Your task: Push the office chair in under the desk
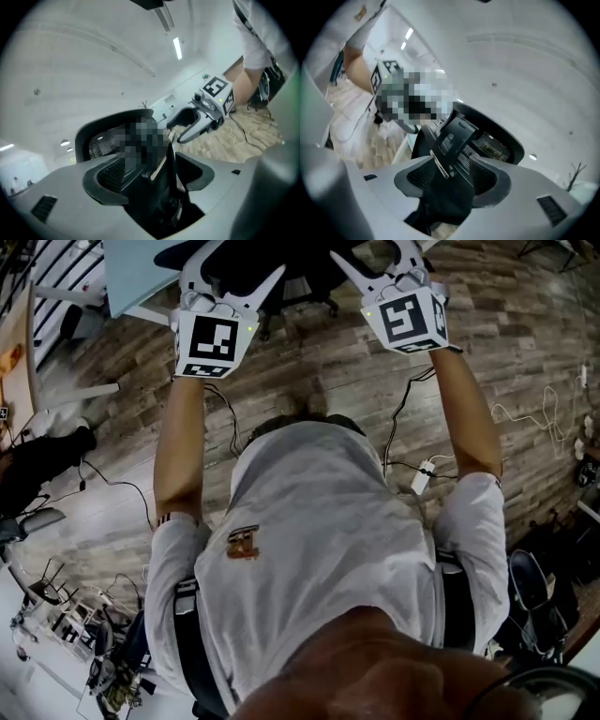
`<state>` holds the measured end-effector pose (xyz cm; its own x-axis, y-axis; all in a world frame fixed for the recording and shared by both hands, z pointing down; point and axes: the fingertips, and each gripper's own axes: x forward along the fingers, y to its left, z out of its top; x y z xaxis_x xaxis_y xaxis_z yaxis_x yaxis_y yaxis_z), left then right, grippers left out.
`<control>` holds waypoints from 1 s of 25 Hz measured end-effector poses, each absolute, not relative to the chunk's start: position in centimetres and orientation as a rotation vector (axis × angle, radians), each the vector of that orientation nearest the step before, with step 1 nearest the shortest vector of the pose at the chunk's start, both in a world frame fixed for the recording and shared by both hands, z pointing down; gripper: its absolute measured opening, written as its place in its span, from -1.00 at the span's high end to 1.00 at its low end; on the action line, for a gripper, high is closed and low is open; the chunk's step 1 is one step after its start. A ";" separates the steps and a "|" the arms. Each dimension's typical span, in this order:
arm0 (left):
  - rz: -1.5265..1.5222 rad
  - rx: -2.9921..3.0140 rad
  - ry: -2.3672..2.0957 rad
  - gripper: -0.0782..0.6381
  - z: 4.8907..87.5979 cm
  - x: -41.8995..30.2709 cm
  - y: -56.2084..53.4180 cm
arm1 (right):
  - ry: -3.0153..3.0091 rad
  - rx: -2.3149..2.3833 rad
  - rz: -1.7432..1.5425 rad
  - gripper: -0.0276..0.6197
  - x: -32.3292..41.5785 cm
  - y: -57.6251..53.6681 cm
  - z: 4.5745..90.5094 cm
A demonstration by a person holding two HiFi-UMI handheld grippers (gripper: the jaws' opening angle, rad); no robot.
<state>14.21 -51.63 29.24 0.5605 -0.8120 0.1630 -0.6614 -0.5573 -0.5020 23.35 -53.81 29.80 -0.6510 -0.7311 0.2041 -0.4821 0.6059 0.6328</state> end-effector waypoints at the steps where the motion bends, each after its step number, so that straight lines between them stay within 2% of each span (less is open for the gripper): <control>1: -0.457 -2.462 1.202 -0.22 28.5 14.4 -51.0 | -2.478 0.965 -0.681 0.15 22.9 -52.8 29.2; 7: -0.082 -2.715 1.214 -0.19 25.7 14.9 -48.1 | -2.907 0.923 -0.334 0.48 20.4 -48.2 26.7; 8: -0.053 -2.735 1.220 -0.14 25.5 14.8 -47.8 | -2.940 0.916 -0.270 0.52 20.2 -47.7 26.7; 10: -0.008 -2.756 1.228 0.12 25.5 14.6 -47.3 | -3.011 0.912 -0.173 0.59 19.9 -47.1 26.3; 13: 0.039 -2.771 1.230 0.28 25.4 14.7 -46.8 | -3.107 0.930 -0.056 0.68 19.9 -46.6 25.6; 20: 0.226 -2.799 1.270 0.61 23.8 14.1 -45.6 | -3.228 0.932 0.091 0.76 19.3 -45.5 24.6; 25: 0.286 -2.798 1.281 0.70 22.9 14.1 -45.0 | -3.267 0.910 0.115 0.78 19.0 -44.5 24.2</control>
<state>14.12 -45.00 22.94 0.6394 -0.7454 -0.1885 -0.7549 -0.6551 0.0301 18.97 -44.55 24.25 -0.8270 -0.5164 -0.2221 -0.4996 0.8563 -0.1310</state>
